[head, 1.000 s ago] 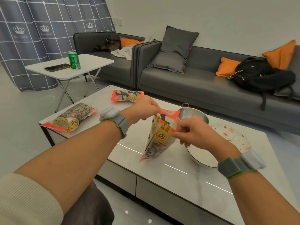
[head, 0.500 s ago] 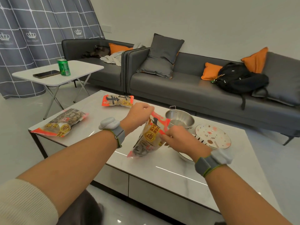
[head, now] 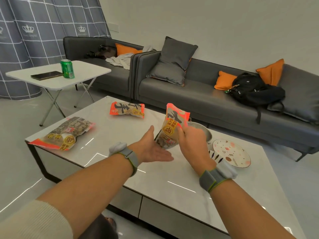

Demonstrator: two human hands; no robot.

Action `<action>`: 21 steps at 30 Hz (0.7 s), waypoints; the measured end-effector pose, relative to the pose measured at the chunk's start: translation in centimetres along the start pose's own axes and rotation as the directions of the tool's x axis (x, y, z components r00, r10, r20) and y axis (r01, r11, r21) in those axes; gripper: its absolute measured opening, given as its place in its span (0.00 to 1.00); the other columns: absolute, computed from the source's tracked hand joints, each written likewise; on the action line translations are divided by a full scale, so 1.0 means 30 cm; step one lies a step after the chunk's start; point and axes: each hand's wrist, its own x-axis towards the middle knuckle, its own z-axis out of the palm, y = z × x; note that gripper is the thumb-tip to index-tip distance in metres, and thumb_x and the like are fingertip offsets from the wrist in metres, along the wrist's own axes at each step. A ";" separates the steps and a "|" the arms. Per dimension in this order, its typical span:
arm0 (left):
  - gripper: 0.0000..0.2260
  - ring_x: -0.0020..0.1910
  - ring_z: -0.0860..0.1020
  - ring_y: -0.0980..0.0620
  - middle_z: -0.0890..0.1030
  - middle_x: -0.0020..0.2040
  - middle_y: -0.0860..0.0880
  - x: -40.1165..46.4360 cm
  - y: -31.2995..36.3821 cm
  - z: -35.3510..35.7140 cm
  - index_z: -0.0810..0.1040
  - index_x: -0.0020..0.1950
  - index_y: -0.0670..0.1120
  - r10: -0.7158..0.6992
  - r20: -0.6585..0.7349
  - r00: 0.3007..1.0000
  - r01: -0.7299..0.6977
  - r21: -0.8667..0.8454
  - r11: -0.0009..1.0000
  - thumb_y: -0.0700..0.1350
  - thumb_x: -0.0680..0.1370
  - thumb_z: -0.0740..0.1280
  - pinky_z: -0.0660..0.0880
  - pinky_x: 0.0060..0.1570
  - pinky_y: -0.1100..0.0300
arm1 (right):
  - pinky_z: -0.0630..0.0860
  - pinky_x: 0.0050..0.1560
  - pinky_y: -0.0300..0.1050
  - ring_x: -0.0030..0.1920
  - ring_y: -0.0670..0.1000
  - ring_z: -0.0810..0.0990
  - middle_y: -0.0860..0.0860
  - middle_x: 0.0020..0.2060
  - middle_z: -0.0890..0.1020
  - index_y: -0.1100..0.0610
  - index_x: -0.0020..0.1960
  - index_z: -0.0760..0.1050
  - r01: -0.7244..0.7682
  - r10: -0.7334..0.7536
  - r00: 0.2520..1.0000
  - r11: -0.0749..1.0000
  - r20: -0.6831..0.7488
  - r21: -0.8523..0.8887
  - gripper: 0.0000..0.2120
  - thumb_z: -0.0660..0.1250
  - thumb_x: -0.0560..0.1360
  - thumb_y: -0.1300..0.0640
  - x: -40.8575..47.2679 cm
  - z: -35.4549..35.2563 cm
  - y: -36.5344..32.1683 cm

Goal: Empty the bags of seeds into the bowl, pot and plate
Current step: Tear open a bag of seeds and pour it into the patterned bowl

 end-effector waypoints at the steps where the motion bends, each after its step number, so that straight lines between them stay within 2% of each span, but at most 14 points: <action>1: 0.49 0.74 0.71 0.24 0.66 0.78 0.26 0.012 0.002 0.012 0.61 0.82 0.36 0.032 0.044 0.999 -0.026 -0.120 0.992 0.77 0.79 0.54 0.76 0.66 0.32 | 0.59 0.33 0.40 0.36 0.54 0.75 0.52 0.36 0.79 0.57 0.45 0.80 0.024 -0.023 0.999 0.998 -0.029 0.061 0.20 0.57 0.89 0.51 -0.012 0.006 -0.005; 2: 0.46 0.76 0.68 0.24 0.65 0.80 0.29 0.030 0.011 0.021 0.62 0.82 0.39 0.067 0.062 0.996 -0.054 -0.198 0.979 0.76 0.80 0.55 0.74 0.68 0.30 | 0.61 0.35 0.40 0.37 0.53 0.76 0.53 0.38 0.82 0.58 0.47 0.82 0.031 -0.025 0.998 0.991 -0.051 0.127 0.19 0.58 0.88 0.52 -0.019 0.007 -0.010; 4: 0.36 0.74 0.70 0.24 0.70 0.77 0.32 0.067 0.001 0.037 0.69 0.79 0.44 0.138 0.075 0.988 -0.111 -0.291 0.950 0.70 0.83 0.57 0.73 0.67 0.26 | 0.67 0.40 0.37 0.40 0.49 0.77 0.54 0.44 0.86 0.59 0.53 0.85 0.042 -0.025 0.997 0.974 -0.079 0.221 0.17 0.60 0.88 0.53 -0.040 0.010 -0.007; 6: 0.27 0.66 0.78 0.28 0.78 0.69 0.34 0.107 0.003 0.055 0.76 0.73 0.44 0.220 0.015 0.975 -0.200 -0.361 0.911 0.63 0.86 0.56 0.81 0.56 0.28 | 0.66 0.43 0.30 0.41 0.45 0.76 0.53 0.47 0.88 0.58 0.56 0.87 0.078 -0.053 0.994 0.961 -0.098 0.266 0.16 0.61 0.88 0.53 -0.039 0.037 0.002; 8: 0.23 0.58 0.81 0.33 0.81 0.62 0.34 0.125 0.017 0.072 0.80 0.66 0.40 0.293 -0.041 0.955 -0.278 -0.460 0.843 0.56 0.87 0.55 0.85 0.44 0.38 | 0.65 0.43 0.28 0.41 0.46 0.77 0.51 0.49 0.88 0.57 0.59 0.86 0.082 -0.078 0.997 0.965 -0.029 0.248 0.17 0.61 0.88 0.50 -0.027 0.071 0.018; 9: 0.23 0.57 0.81 0.34 0.82 0.62 0.34 0.121 0.038 0.078 0.80 0.64 0.38 0.313 -0.074 0.947 -0.308 -0.485 0.818 0.53 0.86 0.55 0.85 0.46 0.40 | 0.68 0.43 0.33 0.42 0.47 0.79 0.51 0.51 0.88 0.57 0.61 0.85 0.098 -0.106 0.994 0.973 0.024 0.210 0.19 0.59 0.88 0.48 -0.012 0.076 0.022; 10: 0.22 0.58 0.81 0.34 0.82 0.62 0.33 0.160 0.040 0.100 0.80 0.64 0.37 0.328 -0.105 0.939 -0.337 -0.480 0.810 0.51 0.85 0.54 0.83 0.52 0.41 | 0.70 0.43 0.38 0.43 0.50 0.81 0.51 0.52 0.88 0.56 0.62 0.85 0.105 -0.120 0.989 0.981 0.086 0.161 0.20 0.58 0.88 0.47 -0.003 0.094 0.078; 12: 0.22 0.61 0.80 0.32 0.81 0.63 0.32 0.167 0.056 0.071 0.80 0.65 0.37 0.362 -0.137 0.922 -0.383 -0.465 0.799 0.49 0.84 0.53 0.78 0.61 0.38 | 0.72 0.44 0.46 0.48 0.56 0.83 0.52 0.52 0.87 0.55 0.59 0.84 0.155 -0.175 0.954 0.983 0.244 0.099 0.19 0.58 0.88 0.47 0.014 0.109 0.098; 13: 0.22 0.61 0.79 0.31 0.81 0.63 0.31 0.201 0.059 0.092 0.79 0.65 0.36 0.364 -0.153 0.919 -0.393 -0.447 0.804 0.48 0.84 0.53 0.77 0.62 0.36 | 0.74 0.47 0.47 0.52 0.56 0.83 0.52 0.54 0.86 0.54 0.59 0.84 0.120 -0.160 0.941 0.982 0.299 0.147 0.16 0.59 0.87 0.48 0.018 0.103 0.147; 15: 0.23 0.64 0.78 0.30 0.80 0.66 0.31 0.211 0.072 0.038 0.79 0.67 0.36 0.369 -0.202 0.907 -0.421 -0.425 0.801 0.49 0.83 0.53 0.74 0.67 0.33 | 0.78 0.58 0.46 0.60 0.53 0.82 0.49 0.63 0.84 0.50 0.67 0.82 0.064 -0.194 0.888 0.950 0.418 0.304 0.14 0.63 0.86 0.51 0.023 0.093 0.141; 17: 0.26 0.68 0.77 0.29 0.79 0.69 0.31 0.255 0.078 0.026 0.78 0.72 0.37 0.358 -0.203 0.911 -0.410 -0.380 0.829 0.50 0.82 0.54 0.72 0.70 0.31 | 0.79 0.62 0.43 0.61 0.48 0.82 0.46 0.67 0.81 0.48 0.72 0.80 -0.135 -0.136 0.863 0.865 0.486 0.483 0.17 0.65 0.85 0.56 0.036 0.080 0.206; 19: 0.26 0.69 0.77 0.30 0.78 0.70 0.32 0.327 0.067 0.024 0.78 0.73 0.39 0.327 -0.242 0.913 -0.398 -0.365 0.841 0.51 0.82 0.55 0.74 0.68 0.31 | 0.82 0.57 0.45 0.56 0.47 0.85 0.46 0.62 0.84 0.47 0.68 0.82 -0.319 -0.009 0.857 0.776 0.516 0.544 0.16 0.64 0.85 0.59 0.039 0.075 0.318; 21: 0.22 0.66 0.79 0.33 0.80 0.68 0.35 0.338 0.062 0.020 0.80 0.70 0.41 0.350 -0.264 0.899 -0.422 -0.305 0.854 0.50 0.84 0.56 0.77 0.64 0.33 | 0.84 0.53 0.50 0.50 0.50 0.87 0.50 0.53 0.87 0.47 0.61 0.85 -0.386 0.126 0.869 0.776 0.478 0.498 0.14 0.65 0.84 0.61 0.037 0.079 0.394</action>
